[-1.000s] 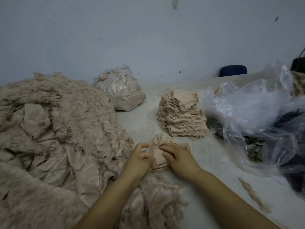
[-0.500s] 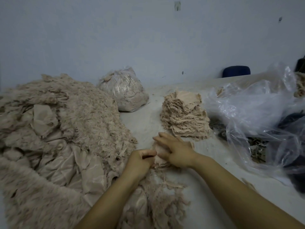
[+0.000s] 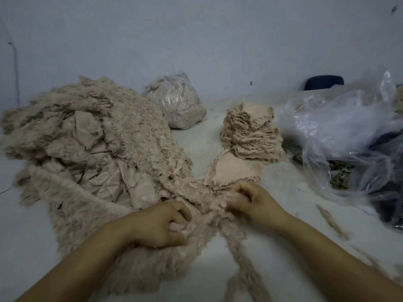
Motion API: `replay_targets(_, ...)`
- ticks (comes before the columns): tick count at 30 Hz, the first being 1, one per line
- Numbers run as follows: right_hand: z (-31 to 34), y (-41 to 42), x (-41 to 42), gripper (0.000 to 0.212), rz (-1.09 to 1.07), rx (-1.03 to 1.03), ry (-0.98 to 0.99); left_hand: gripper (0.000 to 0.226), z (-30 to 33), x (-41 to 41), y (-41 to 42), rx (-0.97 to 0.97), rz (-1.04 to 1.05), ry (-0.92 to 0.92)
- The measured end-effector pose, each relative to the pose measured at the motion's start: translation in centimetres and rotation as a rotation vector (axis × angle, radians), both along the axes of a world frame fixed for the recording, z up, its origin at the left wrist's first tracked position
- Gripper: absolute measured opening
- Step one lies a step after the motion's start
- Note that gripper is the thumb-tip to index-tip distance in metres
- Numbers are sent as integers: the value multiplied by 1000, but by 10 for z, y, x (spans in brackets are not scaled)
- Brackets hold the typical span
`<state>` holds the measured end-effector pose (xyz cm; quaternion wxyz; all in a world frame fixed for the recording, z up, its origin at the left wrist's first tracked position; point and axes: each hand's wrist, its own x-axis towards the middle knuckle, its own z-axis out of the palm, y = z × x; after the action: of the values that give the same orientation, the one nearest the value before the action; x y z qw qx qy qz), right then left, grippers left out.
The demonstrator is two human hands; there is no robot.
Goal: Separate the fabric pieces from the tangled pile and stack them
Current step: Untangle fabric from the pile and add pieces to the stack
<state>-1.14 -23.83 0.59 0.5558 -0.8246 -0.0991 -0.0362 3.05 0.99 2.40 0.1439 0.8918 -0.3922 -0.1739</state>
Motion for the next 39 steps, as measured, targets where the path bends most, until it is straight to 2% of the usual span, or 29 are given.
replay_targets(2,4,-1,-3,13,15,297,83,34,2,-4,-4,-147,71,41)
replay_targets(3,6,0,-5,12,33,375,111,31,3,-6,-9,-249,93,47)
replay_targets(6,7,-2,-7,11,-11,413,101,24,0,-9,-26,-442,134,20)
replay_targets(9,5,-14,-7,18,-103,389,141,30,2,-6,-28,-693,286,115)
replay_targets(10,4,-19,-7,23,-124,346,159,30,4,-3,-25,-742,317,136)
replay_targets(12,4,-28,-9,30,-167,223,156,29,7,-1,-18,-694,280,128)
replay_targets(16,9,-48,-5,31,-331,-49,164,29,11,1,-3,-364,154,105)
replay_targets(18,10,-50,-4,24,-331,-397,216,19,12,4,1,-393,195,104)
replay_targets(19,11,-45,-5,20,-332,-550,173,15,13,4,-1,-446,201,137)
replay_targets(20,12,-34,-7,16,-326,-596,69,15,14,3,-5,-478,189,164)
replay_targets(22,16,-1,-13,20,-253,-443,-123,24,16,-2,-19,-503,149,141)
replay_targets(25,14,39,-17,20,-53,-211,-107,30,16,-8,-39,-644,128,147)
replay_targets(27,9,41,-14,22,-37,-56,-110,26,15,-9,-43,-681,119,103)
replay_targets(29,10,30,-11,32,-153,134,-92,22,14,-1,-33,-545,133,-12)
replay_targets(31,10,18,-11,37,-250,334,-38,23,14,9,-12,-288,162,-99)
replay_targets(35,1,7,-12,29,-318,771,156,26,14,18,19,14,236,-44)
replay_targets(38,2,18,-10,19,-241,977,276,15,16,14,4,-61,133,-35)
replay_targets(39,5,23,-9,14,-220,1007,304,24,17,11,-6,-144,114,-11)
